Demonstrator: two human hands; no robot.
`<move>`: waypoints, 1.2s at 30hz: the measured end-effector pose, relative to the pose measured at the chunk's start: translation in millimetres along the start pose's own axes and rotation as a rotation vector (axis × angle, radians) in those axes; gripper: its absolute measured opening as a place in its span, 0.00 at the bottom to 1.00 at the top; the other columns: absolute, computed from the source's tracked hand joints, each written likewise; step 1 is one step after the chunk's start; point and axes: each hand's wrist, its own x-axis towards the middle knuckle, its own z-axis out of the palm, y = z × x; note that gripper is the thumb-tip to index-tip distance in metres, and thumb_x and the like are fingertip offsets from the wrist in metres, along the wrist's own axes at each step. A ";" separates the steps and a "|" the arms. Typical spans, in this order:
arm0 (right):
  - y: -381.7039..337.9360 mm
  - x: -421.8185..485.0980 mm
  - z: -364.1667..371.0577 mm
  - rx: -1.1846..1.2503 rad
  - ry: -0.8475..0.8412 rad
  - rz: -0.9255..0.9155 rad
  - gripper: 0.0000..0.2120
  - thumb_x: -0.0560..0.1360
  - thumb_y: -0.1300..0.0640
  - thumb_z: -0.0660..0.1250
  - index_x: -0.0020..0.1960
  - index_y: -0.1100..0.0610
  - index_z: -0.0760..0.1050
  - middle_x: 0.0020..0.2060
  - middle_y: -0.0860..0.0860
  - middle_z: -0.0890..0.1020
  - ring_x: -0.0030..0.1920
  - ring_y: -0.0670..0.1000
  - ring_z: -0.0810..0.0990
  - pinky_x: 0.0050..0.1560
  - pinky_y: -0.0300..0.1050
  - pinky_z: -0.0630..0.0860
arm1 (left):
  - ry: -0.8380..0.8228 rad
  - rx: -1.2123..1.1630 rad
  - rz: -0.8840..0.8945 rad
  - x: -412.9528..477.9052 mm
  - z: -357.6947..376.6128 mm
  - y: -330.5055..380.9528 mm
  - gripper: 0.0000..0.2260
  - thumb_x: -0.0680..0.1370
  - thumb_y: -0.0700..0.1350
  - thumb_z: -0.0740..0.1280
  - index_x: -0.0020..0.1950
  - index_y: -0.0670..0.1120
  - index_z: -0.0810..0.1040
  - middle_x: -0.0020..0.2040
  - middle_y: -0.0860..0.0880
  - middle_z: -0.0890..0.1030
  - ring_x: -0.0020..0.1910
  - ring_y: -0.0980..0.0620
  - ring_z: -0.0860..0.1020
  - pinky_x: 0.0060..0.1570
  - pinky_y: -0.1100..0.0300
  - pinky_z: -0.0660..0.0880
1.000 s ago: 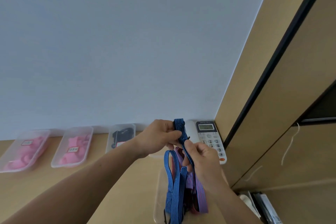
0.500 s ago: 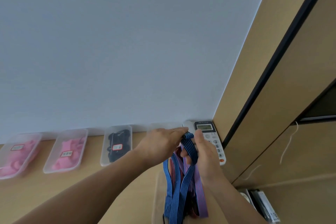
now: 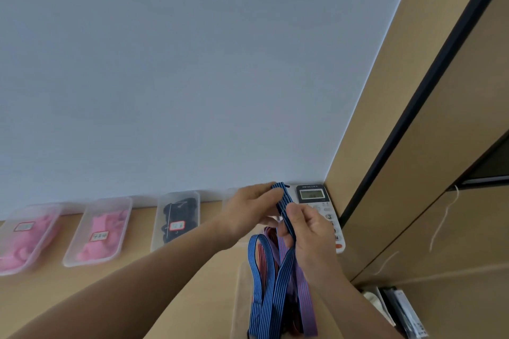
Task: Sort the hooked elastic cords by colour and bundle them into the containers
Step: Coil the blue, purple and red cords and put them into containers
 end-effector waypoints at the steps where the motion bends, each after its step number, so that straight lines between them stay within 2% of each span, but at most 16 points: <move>1: 1.3 -0.2 -0.1 -0.011 0.002 -0.009 0.19 0.73 0.45 0.62 0.42 0.62 0.76 0.27 0.53 0.78 0.24 0.49 0.70 0.26 0.39 0.71 | -0.052 -0.060 -0.023 0.8 -0.6 0.5 0.12 0.83 0.43 0.60 0.54 0.34 0.76 0.46 0.32 0.79 0.41 0.42 0.79 0.55 0.44 0.77; 4: 2.3 0.2 -0.7 -0.022 0.008 -0.013 0.20 0.74 0.46 0.62 0.41 0.64 0.76 0.25 0.53 0.77 0.23 0.49 0.69 0.23 0.38 0.69 | -0.080 -0.154 -0.043 0.6 -0.8 -2.9 0.12 0.82 0.40 0.63 0.60 0.33 0.76 0.46 0.35 0.81 0.38 0.41 0.79 0.52 0.48 0.78; 7: 1.9 1.2 -0.7 -0.016 0.043 0.009 0.20 0.75 0.49 0.63 0.39 0.67 0.74 0.22 0.52 0.75 0.20 0.46 0.69 0.21 0.37 0.67 | -0.021 -0.185 -0.051 3.2 0.0 -6.6 0.12 0.81 0.39 0.64 0.60 0.33 0.76 0.50 0.37 0.83 0.45 0.44 0.82 0.52 0.53 0.80; 11: 4.2 0.1 -1.0 -0.069 0.078 0.036 0.20 0.76 0.49 0.64 0.33 0.63 0.73 0.21 0.52 0.73 0.19 0.44 0.69 0.22 0.35 0.67 | 0.077 -0.032 0.033 6.7 -2.2 -6.0 0.08 0.79 0.37 0.66 0.58 0.39 0.78 0.51 0.42 0.85 0.46 0.47 0.83 0.45 0.59 0.80; 15: 3.7 3.1 -1.4 -0.159 0.093 0.083 0.22 0.77 0.46 0.64 0.32 0.61 0.75 0.20 0.50 0.75 0.20 0.46 0.69 0.23 0.38 0.67 | 0.135 0.129 0.109 5.8 -2.0 -8.8 0.06 0.80 0.38 0.66 0.56 0.40 0.77 0.46 0.43 0.86 0.43 0.45 0.83 0.42 0.55 0.80; 17: 3.0 3.0 -2.6 -0.152 0.084 0.117 0.23 0.79 0.46 0.62 0.31 0.59 0.76 0.21 0.51 0.75 0.20 0.47 0.69 0.23 0.38 0.67 | 0.213 0.274 0.166 7.0 -4.1 -13.0 0.06 0.79 0.39 0.66 0.55 0.42 0.78 0.46 0.48 0.86 0.43 0.50 0.84 0.45 0.53 0.81; 19: 0.8 0.8 -1.6 -0.143 0.054 0.114 0.23 0.78 0.45 0.62 0.27 0.53 0.76 0.22 0.52 0.75 0.21 0.47 0.68 0.23 0.39 0.66 | 0.272 0.500 0.289 6.7 -8.6 -18.4 0.07 0.79 0.44 0.65 0.53 0.43 0.79 0.43 0.52 0.85 0.43 0.53 0.83 0.45 0.53 0.80; 21: -2.4 0.4 0.6 -0.104 0.046 0.109 0.23 0.77 0.42 0.60 0.28 0.53 0.75 0.22 0.51 0.74 0.22 0.47 0.68 0.23 0.39 0.65 | 0.263 0.802 0.448 5.2 -9.9 -24.9 0.12 0.78 0.51 0.61 0.53 0.45 0.78 0.40 0.53 0.84 0.38 0.51 0.82 0.38 0.54 0.78; 24: -9.5 2.1 1.6 0.013 0.028 0.126 0.27 0.74 0.39 0.56 0.34 0.62 0.75 0.23 0.52 0.75 0.22 0.46 0.70 0.24 0.37 0.66 | 0.251 1.016 0.709 6.6 -12.2 -31.7 0.11 0.80 0.49 0.61 0.60 0.50 0.77 0.38 0.54 0.82 0.32 0.52 0.78 0.29 0.57 0.75; 25: -10.7 2.5 1.0 0.024 0.016 0.121 0.28 0.73 0.38 0.56 0.35 0.63 0.75 0.23 0.53 0.76 0.22 0.46 0.71 0.24 0.37 0.67 | 0.243 1.054 0.788 8.7 -14.1 -34.6 0.13 0.78 0.45 0.64 0.62 0.49 0.76 0.40 0.55 0.82 0.33 0.53 0.78 0.29 0.58 0.76; 27: -11.0 2.4 -1.4 0.030 -0.002 0.111 0.28 0.72 0.37 0.57 0.36 0.62 0.76 0.24 0.53 0.76 0.23 0.46 0.71 0.25 0.37 0.67 | 0.204 1.134 0.918 14.3 -17.8 -41.2 0.21 0.73 0.38 0.68 0.66 0.48 0.73 0.53 0.52 0.83 0.40 0.52 0.81 0.33 0.59 0.79; 29: -9.8 2.4 -2.4 0.030 -0.011 0.100 0.27 0.72 0.38 0.59 0.38 0.63 0.78 0.25 0.53 0.77 0.23 0.46 0.71 0.25 0.37 0.68 | 0.201 1.178 0.966 16.9 -19.7 -44.5 0.24 0.72 0.37 0.67 0.68 0.47 0.71 0.60 0.49 0.81 0.46 0.50 0.83 0.37 0.59 0.80; 31: -6.1 3.6 -2.7 0.032 -0.002 0.089 0.26 0.72 0.40 0.60 0.40 0.64 0.78 0.25 0.53 0.77 0.24 0.46 0.71 0.26 0.37 0.68 | 0.182 1.197 0.934 18.6 -21.6 -48.5 0.26 0.72 0.37 0.66 0.70 0.48 0.69 0.64 0.47 0.80 0.53 0.48 0.83 0.43 0.57 0.82; 33: -4.2 4.8 -3.8 0.030 0.018 0.075 0.23 0.72 0.41 0.61 0.39 0.63 0.77 0.25 0.52 0.78 0.24 0.47 0.70 0.26 0.38 0.68 | 0.137 1.079 0.778 15.9 -18.5 -47.5 0.26 0.75 0.39 0.65 0.73 0.49 0.69 0.68 0.48 0.77 0.61 0.51 0.80 0.54 0.56 0.80; 35: -3.1 5.1 -4.4 -0.006 0.028 0.046 0.22 0.74 0.42 0.61 0.37 0.62 0.75 0.25 0.52 0.78 0.24 0.47 0.71 0.27 0.38 0.69 | 0.159 0.731 0.472 8.6 -10.3 -39.9 0.22 0.81 0.45 0.58 0.75 0.50 0.66 0.68 0.53 0.76 0.63 0.57 0.77 0.64 0.57 0.73; 36: -3.1 4.5 -4.2 -0.034 0.025 0.030 0.22 0.74 0.43 0.60 0.37 0.62 0.75 0.26 0.52 0.78 0.24 0.47 0.71 0.27 0.38 0.70 | 0.167 0.515 0.275 5.7 -6.5 -33.6 0.21 0.83 0.46 0.57 0.76 0.50 0.65 0.66 0.54 0.78 0.60 0.58 0.78 0.64 0.56 0.73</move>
